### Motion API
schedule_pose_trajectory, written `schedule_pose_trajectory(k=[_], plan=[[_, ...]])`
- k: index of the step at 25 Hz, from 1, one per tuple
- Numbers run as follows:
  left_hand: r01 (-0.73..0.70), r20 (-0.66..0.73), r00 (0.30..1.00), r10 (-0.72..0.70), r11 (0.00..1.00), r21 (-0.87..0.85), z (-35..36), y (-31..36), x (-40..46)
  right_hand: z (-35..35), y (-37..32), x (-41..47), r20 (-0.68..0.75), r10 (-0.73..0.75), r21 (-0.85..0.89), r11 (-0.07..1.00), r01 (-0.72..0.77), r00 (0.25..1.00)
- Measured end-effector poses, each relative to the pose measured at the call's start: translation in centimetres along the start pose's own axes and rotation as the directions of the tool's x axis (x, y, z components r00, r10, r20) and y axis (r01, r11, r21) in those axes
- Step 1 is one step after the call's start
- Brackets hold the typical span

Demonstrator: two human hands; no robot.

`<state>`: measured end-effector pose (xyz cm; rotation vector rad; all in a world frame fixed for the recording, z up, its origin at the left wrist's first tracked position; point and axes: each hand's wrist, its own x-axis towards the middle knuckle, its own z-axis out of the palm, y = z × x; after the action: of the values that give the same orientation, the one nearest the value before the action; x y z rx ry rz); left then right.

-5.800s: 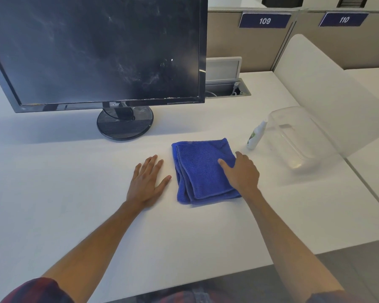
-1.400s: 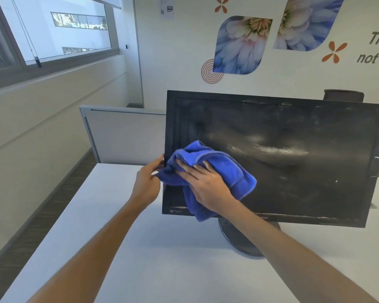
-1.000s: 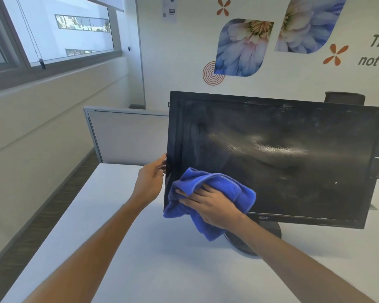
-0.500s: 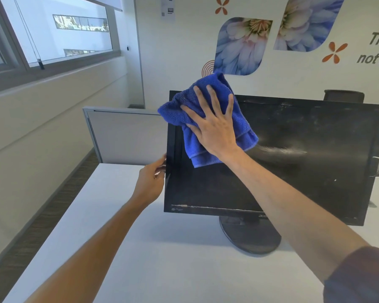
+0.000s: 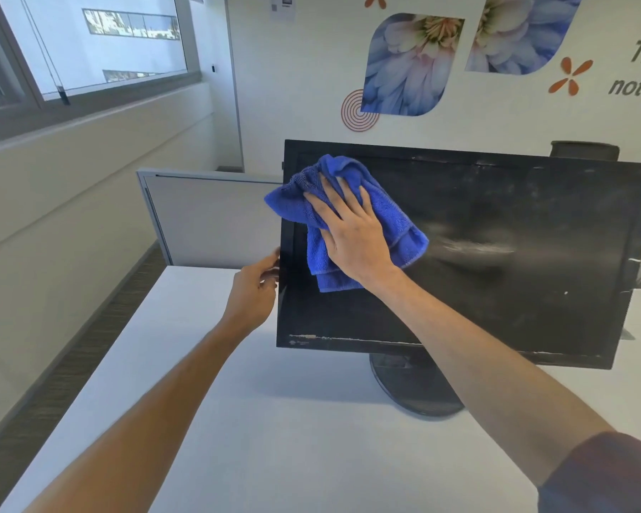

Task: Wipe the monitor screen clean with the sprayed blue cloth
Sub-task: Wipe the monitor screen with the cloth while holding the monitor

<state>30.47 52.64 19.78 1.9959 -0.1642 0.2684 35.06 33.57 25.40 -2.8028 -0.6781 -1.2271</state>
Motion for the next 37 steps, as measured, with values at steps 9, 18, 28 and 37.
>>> schedule_pose_trajectory(k=[9,18,28,37], plan=[[-0.007,0.035,0.999,0.008,1.0,-0.022,-0.4,-0.1,-0.2,2.1,-3.6,-9.5,0.182,-0.195,0.011,0.98,0.197,0.964],[-0.012,0.002,1.0,0.012,0.995,0.094,0.4,-0.1,-0.7,3.6,-6.2,-16.1,0.323,-0.29,-0.017,0.95,0.311,0.901],[-0.271,0.022,0.958,0.287,0.873,0.406,2.9,0.6,-1.5,-3.7,4.2,-2.1,-0.037,0.148,0.046,0.988,-0.146,0.988],[-0.221,-0.006,0.969,0.245,0.884,0.412,3.3,0.1,-1.4,-0.5,4.7,-5.1,0.068,-0.062,-0.028,0.998,0.064,0.996]])
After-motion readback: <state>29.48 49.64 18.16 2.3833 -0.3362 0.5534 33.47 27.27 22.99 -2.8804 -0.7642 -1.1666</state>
